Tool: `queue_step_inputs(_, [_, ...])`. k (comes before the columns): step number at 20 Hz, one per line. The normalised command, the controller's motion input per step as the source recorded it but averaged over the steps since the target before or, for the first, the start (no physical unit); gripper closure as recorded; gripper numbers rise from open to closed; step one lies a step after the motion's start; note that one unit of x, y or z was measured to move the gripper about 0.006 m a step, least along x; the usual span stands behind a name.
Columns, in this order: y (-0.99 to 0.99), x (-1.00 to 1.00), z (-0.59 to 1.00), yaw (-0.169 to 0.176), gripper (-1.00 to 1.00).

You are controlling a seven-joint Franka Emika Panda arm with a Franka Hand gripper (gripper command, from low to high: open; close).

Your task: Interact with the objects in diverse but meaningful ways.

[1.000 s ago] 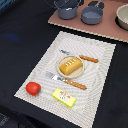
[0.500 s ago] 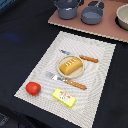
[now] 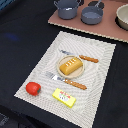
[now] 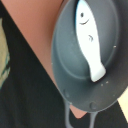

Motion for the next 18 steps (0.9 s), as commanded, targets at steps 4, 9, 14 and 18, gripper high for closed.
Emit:
queue_step_inputs(4, [-0.46,0.78,0.35,-0.080,-1.00])
queue_step_inputs(9, [-0.53,0.73,0.21,-0.064,-1.00])
queue_step_inputs(14, [-0.59,0.68,0.09,-0.049,-1.00])
queue_step_inputs(18, [-0.66,0.62,0.01,-0.031,-1.00])
